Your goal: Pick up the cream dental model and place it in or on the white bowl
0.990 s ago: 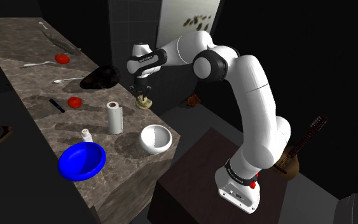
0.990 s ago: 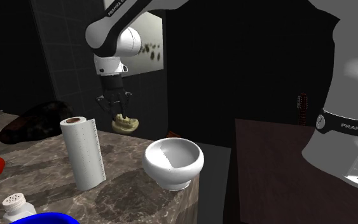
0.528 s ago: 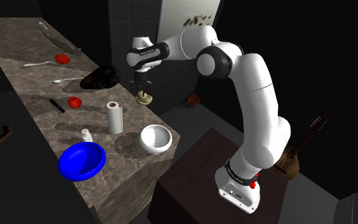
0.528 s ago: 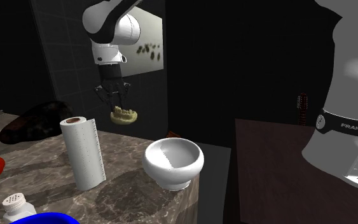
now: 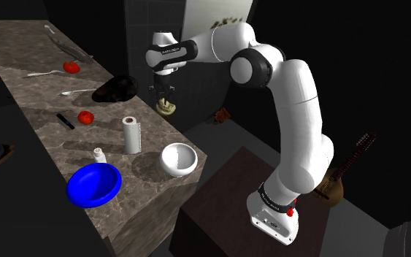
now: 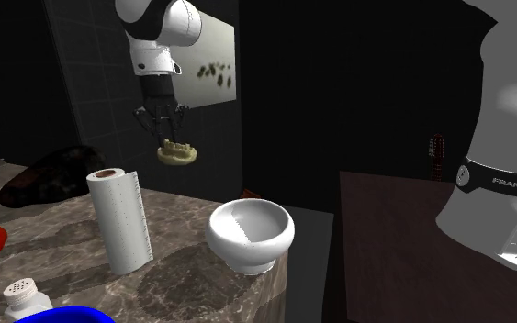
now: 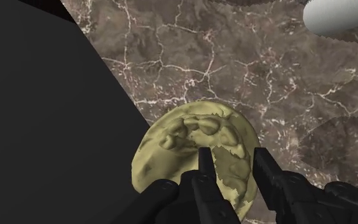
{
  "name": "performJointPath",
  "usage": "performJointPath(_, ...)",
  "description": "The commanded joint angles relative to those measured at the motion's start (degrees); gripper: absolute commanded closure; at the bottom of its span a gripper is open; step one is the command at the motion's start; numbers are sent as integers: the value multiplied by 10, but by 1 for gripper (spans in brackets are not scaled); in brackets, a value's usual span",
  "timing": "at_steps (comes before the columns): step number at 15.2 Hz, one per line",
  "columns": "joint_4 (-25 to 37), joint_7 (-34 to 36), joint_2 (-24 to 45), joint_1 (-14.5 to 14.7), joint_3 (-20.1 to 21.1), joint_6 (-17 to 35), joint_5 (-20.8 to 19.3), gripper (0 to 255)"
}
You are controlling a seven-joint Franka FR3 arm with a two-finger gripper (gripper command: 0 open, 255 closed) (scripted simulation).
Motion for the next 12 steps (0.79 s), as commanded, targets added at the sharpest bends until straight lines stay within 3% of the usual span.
performJointPath(1, -40, 4, -28, 3, 1, 11, 0, 255)
performJointPath(6, -214, 26, -141, 20, 8, 74, 3, 255)
performJointPath(12, -379, 56, -257, 41, 21, 124, 8, 255)
